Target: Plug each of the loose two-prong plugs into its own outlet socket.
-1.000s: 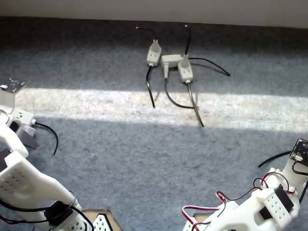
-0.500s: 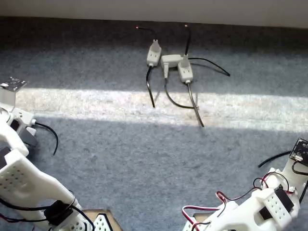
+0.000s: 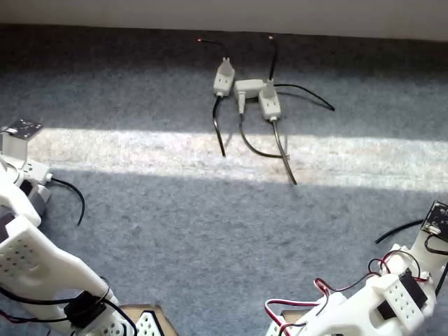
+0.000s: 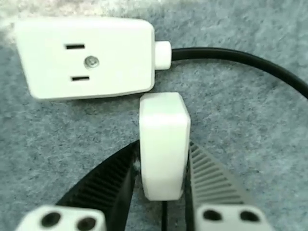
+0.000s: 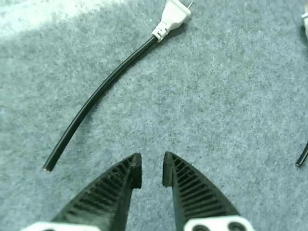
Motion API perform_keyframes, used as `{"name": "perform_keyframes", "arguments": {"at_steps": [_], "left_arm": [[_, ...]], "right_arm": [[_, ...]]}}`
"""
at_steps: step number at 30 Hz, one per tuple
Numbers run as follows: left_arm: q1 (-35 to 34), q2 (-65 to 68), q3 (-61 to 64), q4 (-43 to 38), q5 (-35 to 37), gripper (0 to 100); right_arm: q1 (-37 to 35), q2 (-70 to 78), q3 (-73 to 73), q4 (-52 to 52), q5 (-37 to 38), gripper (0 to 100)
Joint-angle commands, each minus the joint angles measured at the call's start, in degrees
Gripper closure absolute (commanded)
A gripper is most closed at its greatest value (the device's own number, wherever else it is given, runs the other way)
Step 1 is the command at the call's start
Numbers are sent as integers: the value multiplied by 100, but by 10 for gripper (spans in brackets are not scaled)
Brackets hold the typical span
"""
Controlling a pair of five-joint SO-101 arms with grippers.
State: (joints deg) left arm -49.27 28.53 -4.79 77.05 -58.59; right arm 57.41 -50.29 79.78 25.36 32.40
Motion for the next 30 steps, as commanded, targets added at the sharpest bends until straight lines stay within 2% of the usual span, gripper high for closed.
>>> {"name": "perform_keyframes", "arguments": {"at_steps": [1,9,14,16,19,23,26,28,30], "left_arm": [[13,-180,-198,97,-35,956],[681,-1411,-1059,1565,-53,966],[1604,-2404,-1182,2286,-18,966],[2220,-2870,-980,2391,141,966],[3354,-3495,-637,2374,1073,966],[5358,-3846,-321,2374,2277,966],[6695,-3732,-268,2154,2813,966],[7213,-3512,-259,1767,3156,966],[7380,-3134,-268,1371,3393,966]], "right_arm": [[48,-136,-31,13,70,907],[48,-136,-31,13,70,907],[48,-136,-31,13,70,907],[57,-136,-48,13,70,907],[303,-136,-92,13,70,907],[734,-145,-479,-48,70,907],[1077,-136,-804,-48,70,907],[1288,-136,-971,-75,70,907],[1499,-136,-1024,-312,70,907]]}}
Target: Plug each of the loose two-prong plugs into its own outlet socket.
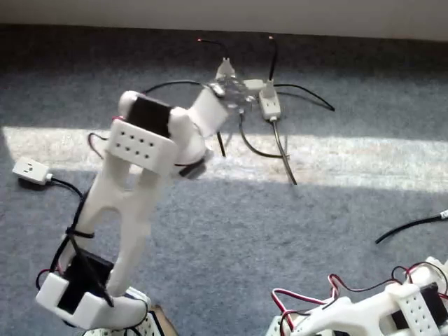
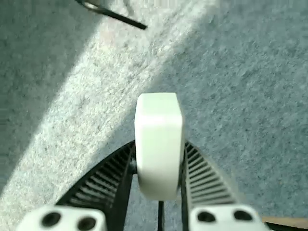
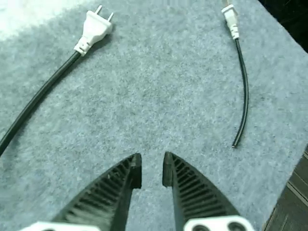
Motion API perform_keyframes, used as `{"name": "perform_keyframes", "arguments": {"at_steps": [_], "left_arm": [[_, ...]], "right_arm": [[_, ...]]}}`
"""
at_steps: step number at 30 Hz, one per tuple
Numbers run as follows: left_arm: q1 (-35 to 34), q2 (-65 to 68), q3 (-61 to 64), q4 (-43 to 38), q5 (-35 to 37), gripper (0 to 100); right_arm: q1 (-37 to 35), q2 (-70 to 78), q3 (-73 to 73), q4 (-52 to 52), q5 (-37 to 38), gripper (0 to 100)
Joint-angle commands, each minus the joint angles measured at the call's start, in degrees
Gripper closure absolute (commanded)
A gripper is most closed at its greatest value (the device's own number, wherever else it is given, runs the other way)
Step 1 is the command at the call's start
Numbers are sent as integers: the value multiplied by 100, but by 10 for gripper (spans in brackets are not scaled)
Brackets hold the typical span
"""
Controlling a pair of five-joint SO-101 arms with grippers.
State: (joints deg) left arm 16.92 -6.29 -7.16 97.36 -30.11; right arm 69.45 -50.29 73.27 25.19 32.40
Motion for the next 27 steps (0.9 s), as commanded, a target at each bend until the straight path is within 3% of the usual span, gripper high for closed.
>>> {"name": "perform_keyframes", "arguments": {"at_steps": [1,6,13,19,25,27], "left_arm": [[752,593,-40,-791,580,966],[945,2229,-75,-941,580,966],[1692,3837,-734,-1556,598,966],[1745,4585,-1464,-1512,607,960],[1710,4681,-1991,-870,1037,780],[1719,4681,-2413,-510,1011,769]], "right_arm": [[418,-136,-365,-488,70,907],[927,-84,-338,-1499,79,907],[963,-84,-259,-1534,79,907],[1068,-84,-251,-1534,290,907],[1007,-127,-101,-1516,316,907],[892,-127,-40,-1525,352,907]]}}
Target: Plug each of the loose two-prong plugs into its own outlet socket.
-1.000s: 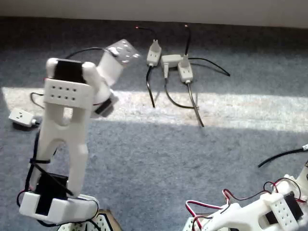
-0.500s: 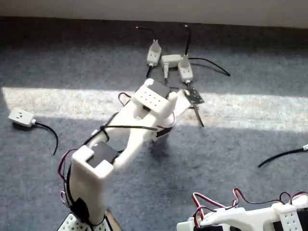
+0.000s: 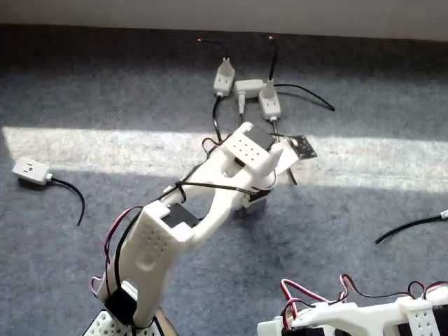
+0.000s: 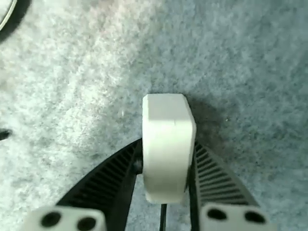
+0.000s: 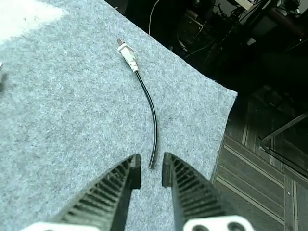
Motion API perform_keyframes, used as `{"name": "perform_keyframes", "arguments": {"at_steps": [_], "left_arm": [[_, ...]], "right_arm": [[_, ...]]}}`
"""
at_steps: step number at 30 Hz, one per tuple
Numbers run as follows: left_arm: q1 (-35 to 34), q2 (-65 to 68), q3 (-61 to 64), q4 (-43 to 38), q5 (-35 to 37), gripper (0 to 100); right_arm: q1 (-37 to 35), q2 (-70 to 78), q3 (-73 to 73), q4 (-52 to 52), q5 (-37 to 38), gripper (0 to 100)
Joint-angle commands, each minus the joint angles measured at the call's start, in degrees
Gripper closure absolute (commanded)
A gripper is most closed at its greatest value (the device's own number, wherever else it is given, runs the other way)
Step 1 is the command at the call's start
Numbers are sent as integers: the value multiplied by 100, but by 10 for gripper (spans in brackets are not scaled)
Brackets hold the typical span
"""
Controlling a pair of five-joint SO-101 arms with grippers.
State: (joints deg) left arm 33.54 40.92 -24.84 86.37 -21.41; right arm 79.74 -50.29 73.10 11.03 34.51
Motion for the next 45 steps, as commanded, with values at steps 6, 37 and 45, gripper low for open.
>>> {"name": "perform_keyframes", "arguments": {"at_steps": [6,37,45], "left_arm": [[110,-40,-2308,1415,0,779],[716,84,-1525,1459,-352,780],[1068,4,-1490,1451,-343,780]], "right_arm": [[-268,-136,127,-119,141,907],[-567,-127,136,-101,114,907],[-637,-92,136,-101,114,907]]}}
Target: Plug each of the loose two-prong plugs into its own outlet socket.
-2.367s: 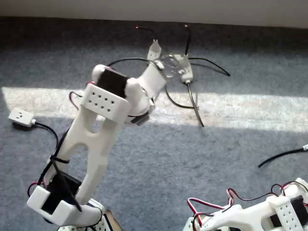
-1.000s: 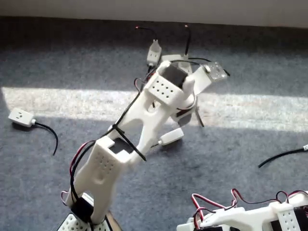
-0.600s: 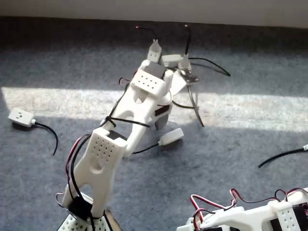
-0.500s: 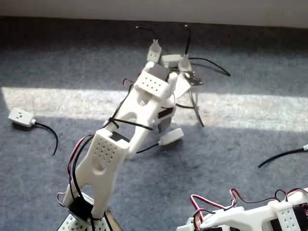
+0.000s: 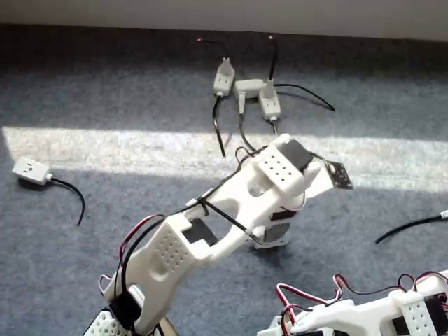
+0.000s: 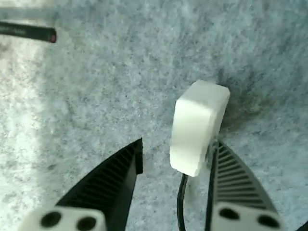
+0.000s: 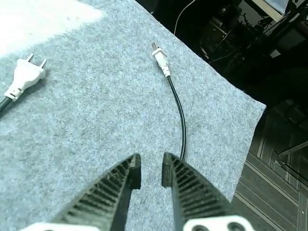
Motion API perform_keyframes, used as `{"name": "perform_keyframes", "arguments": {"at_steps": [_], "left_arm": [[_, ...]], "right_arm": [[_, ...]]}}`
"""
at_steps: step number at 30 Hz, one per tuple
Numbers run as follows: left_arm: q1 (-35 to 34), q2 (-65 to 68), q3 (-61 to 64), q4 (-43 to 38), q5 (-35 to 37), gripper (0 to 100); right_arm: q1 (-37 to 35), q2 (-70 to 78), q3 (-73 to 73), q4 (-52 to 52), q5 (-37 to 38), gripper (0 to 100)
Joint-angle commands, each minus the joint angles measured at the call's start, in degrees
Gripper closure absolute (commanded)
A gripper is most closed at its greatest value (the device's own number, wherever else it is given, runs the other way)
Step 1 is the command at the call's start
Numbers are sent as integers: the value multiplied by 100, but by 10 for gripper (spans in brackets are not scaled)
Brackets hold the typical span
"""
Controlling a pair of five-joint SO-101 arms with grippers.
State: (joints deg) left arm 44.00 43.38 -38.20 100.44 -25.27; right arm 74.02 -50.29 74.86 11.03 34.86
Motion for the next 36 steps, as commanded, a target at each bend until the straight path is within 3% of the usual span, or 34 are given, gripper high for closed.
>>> {"name": "perform_keyframes", "arguments": {"at_steps": [1,20,24,29,36], "left_arm": [[-48,-242,-215,53,44,780],[-1842,-365,-2264,79,53,780],[-2211,-523,-2316,88,510,780],[-2325,-576,-1516,88,897,780],[-1921,-549,-1042,79,905,780]], "right_arm": [[-66,-92,-40,-101,79,907],[-145,-75,-101,-101,53,906],[-462,198,-400,-13,-325,889],[-593,1771,-2431,1288,-774,883],[-92,5376,-6818,2985,-1125,882]]}}
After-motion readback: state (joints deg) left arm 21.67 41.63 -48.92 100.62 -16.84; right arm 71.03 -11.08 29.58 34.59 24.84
